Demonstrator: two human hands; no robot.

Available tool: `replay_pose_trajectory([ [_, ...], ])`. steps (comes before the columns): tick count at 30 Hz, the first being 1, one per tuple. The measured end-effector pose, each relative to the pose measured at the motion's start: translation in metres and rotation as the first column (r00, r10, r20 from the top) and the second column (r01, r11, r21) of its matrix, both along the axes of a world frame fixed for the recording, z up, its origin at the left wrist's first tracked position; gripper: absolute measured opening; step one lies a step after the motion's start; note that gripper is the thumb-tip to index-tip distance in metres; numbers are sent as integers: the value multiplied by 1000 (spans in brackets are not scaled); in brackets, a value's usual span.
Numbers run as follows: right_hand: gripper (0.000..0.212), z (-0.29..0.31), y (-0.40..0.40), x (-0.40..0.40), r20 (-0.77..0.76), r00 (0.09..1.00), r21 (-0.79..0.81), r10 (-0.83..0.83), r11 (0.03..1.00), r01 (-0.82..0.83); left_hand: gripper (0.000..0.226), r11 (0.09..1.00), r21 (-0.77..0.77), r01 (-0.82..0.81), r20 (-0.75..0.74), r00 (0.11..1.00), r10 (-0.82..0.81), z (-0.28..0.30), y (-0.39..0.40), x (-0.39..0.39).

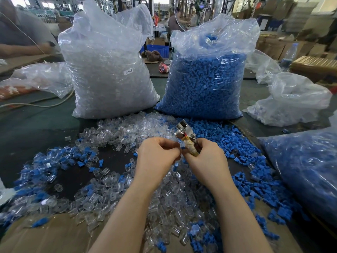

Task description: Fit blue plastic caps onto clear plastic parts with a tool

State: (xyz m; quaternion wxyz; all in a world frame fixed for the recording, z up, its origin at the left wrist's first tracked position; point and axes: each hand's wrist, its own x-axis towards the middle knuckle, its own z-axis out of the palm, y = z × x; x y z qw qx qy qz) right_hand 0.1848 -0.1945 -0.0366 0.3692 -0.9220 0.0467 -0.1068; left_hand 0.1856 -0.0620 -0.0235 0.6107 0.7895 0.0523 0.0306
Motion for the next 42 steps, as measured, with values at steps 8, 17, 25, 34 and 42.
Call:
replay_pose_trajectory([
  [8,22,-2,0,2,-77,997,-50,-16,999,12,16,995,102,17,-16,1000,-15,-2,-2,0],
  [17,25,0,0,0,-71,997,19,-23,1000,25,20,1000,12,15,-48,999,-14,-1,-2,-2],
  [25,17,5,-3,0,-3,1000,344,-18,939,18,17,985,-170,-2,7,1000,3,4,-5,-3],
  [34,13,10,1,-3,8,1000,368,-27,930,22,16,981,-191,-14,36,999,21,5,-5,-4],
  [42,9,11,1,-3,16,1000,386,-20,922,12,12,986,-165,-23,78,996,36,5,-4,-4],
])
